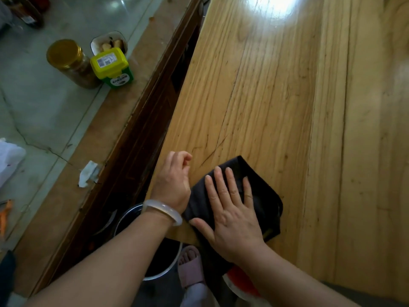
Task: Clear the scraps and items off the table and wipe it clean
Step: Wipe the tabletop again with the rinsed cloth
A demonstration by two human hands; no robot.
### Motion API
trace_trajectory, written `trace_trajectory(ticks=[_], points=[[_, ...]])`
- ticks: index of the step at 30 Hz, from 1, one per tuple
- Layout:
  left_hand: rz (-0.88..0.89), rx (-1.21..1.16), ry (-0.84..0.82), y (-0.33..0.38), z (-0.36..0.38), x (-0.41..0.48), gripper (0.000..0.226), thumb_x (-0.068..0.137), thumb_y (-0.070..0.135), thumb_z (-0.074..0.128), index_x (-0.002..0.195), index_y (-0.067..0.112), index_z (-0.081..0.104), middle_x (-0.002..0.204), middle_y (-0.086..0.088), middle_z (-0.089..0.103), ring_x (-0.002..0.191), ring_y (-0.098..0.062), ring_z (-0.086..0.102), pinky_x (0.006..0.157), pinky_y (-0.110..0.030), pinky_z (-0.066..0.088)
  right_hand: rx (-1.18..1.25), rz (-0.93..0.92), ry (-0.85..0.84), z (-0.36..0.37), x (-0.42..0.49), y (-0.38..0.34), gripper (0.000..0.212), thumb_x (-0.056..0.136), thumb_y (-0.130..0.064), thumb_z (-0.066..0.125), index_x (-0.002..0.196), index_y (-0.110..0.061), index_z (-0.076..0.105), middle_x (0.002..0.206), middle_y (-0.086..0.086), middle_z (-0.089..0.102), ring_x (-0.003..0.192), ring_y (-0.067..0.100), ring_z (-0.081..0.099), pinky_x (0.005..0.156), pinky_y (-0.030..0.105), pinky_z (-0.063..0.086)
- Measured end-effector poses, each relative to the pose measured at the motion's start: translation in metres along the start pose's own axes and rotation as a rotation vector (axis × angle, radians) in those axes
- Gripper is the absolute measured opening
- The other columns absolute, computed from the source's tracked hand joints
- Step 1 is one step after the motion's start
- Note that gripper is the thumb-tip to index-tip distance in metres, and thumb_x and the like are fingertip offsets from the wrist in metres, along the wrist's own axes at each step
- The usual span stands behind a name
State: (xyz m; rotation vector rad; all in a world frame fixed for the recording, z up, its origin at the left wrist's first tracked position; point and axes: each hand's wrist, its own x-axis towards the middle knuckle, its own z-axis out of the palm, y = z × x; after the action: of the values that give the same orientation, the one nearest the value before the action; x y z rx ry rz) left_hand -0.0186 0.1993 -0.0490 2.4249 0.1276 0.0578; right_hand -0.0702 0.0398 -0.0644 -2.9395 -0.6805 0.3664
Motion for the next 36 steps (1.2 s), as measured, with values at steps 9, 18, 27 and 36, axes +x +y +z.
trace_trajectory(ticks=[9, 18, 27, 36], points=[[-0.086, 0.118, -0.096, 0.007, 0.008, 0.008, 0.009, 0.095, 0.021, 0.045, 0.098, 0.014, 0.052, 0.095, 0.001, 0.048, 0.086, -0.015, 0.046, 0.071, -0.028, 0.038, -0.045, -0.025, -0.033, -0.030, 0.067, 0.089, 0.073, 0.095, -0.073, 0.010, 0.156, -0.035, -0.003, 0.165, -0.008, -0.008, 0.151, 0.015, -0.018, 0.122, 0.048, -0.009], [-0.128, 0.371, -0.060, 0.016, 0.024, 0.004, 0.017, 0.094, 0.032, 0.044, 0.097, 0.016, 0.048, 0.096, -0.002, 0.044, 0.087, -0.017, 0.044, 0.073, -0.030, 0.040, 0.107, 0.325, -0.002, -0.025, 0.046, 0.066, 0.076, 0.094, -0.070, 0.005, 0.157, -0.030, -0.010, 0.164, -0.004, -0.019, 0.149, 0.019, -0.025, 0.120, 0.053, -0.011], [-0.185, 0.416, -0.038, 0.027, 0.027, 0.005, 0.020, 0.094, 0.034, 0.044, 0.089, 0.016, 0.046, 0.091, -0.003, 0.039, 0.084, -0.021, 0.043, 0.075, -0.038, 0.042, 0.044, -0.149, -0.094, -0.007, -0.060, 0.073, 0.078, 0.095, -0.071, 0.030, 0.158, -0.026, 0.019, 0.166, 0.001, 0.007, 0.153, 0.023, -0.001, 0.119, 0.055, 0.007], [-0.211, 0.456, -0.006, 0.035, 0.033, 0.003, 0.017, 0.093, 0.031, 0.045, 0.086, 0.016, 0.046, 0.088, -0.004, 0.043, 0.080, -0.021, 0.044, 0.072, -0.041, 0.047, 0.032, -0.305, -0.112, -0.014, -0.084, 0.143, 0.076, 0.095, -0.072, 0.033, 0.158, -0.032, 0.017, 0.166, -0.004, 0.011, 0.153, 0.021, 0.004, 0.120, 0.051, 0.009]])
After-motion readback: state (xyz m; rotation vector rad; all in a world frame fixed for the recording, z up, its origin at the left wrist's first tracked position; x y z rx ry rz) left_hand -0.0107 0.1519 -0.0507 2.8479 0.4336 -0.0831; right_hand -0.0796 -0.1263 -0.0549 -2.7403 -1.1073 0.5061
